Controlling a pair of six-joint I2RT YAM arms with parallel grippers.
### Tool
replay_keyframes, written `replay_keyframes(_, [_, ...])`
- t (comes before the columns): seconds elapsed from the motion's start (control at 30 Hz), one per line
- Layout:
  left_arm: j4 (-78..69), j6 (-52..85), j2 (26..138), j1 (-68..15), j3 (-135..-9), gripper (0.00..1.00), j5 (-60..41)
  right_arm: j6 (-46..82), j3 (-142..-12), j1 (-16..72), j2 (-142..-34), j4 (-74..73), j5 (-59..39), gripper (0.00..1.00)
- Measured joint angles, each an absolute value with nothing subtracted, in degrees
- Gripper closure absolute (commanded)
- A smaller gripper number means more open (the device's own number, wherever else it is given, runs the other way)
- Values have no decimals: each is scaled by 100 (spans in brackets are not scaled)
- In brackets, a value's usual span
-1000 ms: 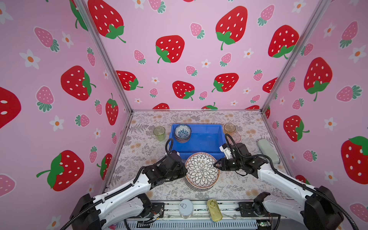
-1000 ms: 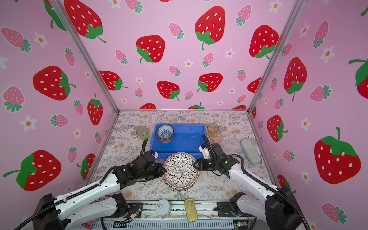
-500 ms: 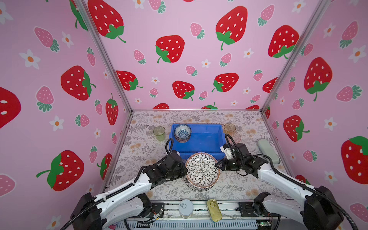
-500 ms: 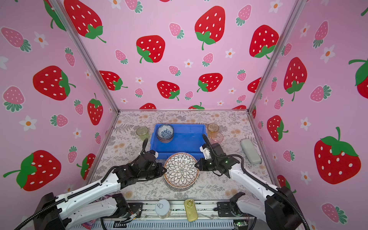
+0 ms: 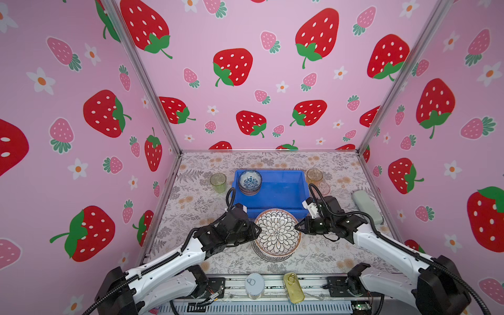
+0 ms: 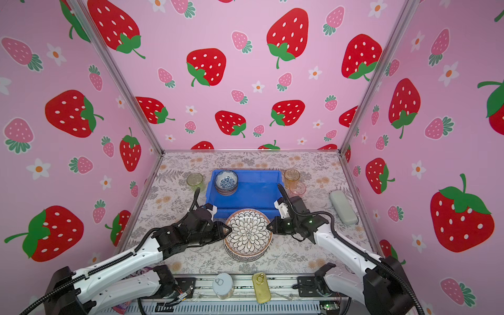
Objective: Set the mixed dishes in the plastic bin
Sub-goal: 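Raise the flower plate toward the bin with right gripper while left gripper releases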
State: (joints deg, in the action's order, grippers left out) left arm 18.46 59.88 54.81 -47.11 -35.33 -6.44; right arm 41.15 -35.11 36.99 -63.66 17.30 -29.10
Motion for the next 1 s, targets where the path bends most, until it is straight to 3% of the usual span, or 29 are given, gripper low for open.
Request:
replay_keyframes(0.33, [1918, 5878, 5065, -4506, -3741, 23, -604, 4132, -3962, 3632, -6366, 1988, -2939, 100])
replay_keyframes(1.0, [2705, 5376, 4375, -3131, -4047, 20, -932, 4268, -4810, 2842, -6805, 2152, -2930, 100])
